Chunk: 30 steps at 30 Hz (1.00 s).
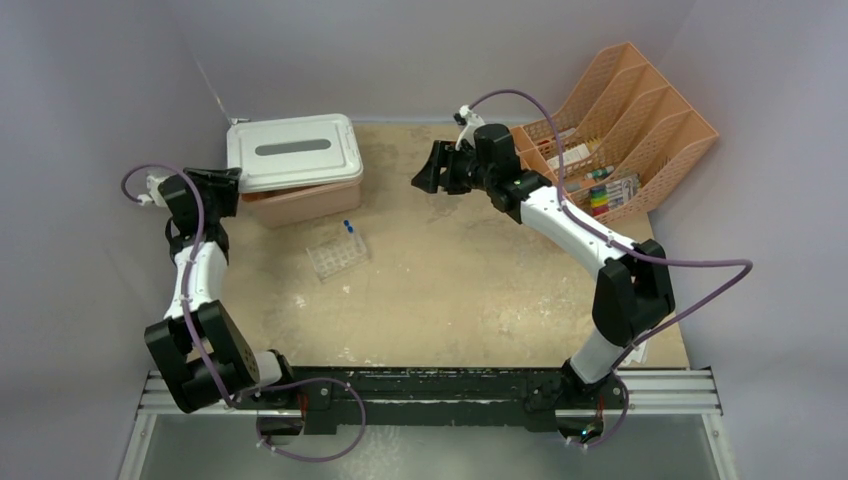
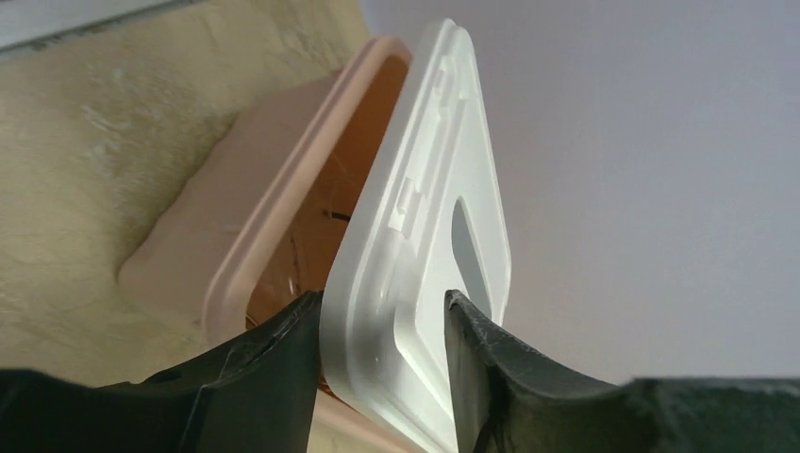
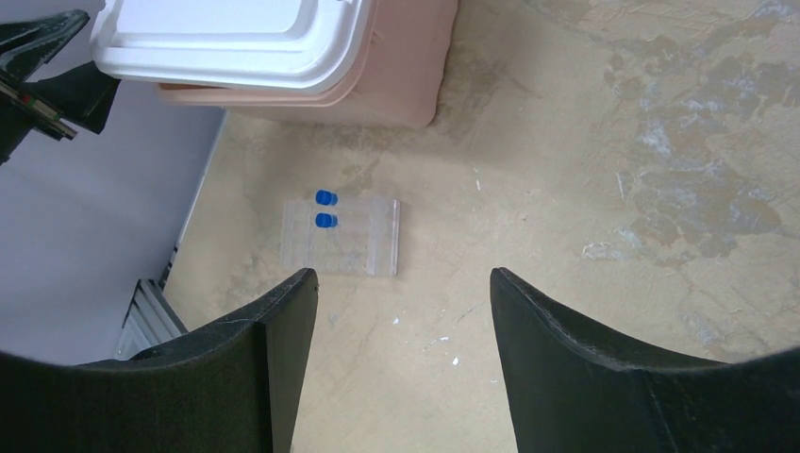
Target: Organize the chemistry lab equipment
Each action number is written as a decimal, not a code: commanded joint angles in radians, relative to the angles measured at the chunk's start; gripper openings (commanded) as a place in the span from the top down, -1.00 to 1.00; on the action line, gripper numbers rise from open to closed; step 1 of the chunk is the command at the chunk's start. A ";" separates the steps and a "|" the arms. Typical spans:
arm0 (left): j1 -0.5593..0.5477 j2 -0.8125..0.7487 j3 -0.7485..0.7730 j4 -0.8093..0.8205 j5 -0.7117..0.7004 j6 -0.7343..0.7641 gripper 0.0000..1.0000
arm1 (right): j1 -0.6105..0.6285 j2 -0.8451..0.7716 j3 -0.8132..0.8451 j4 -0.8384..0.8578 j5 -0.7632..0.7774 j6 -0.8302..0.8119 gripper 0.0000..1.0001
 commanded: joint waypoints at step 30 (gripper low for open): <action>0.009 0.223 0.432 -0.520 -0.009 0.467 -0.55 | 0.000 0.165 0.209 -0.071 -0.028 -0.075 -0.44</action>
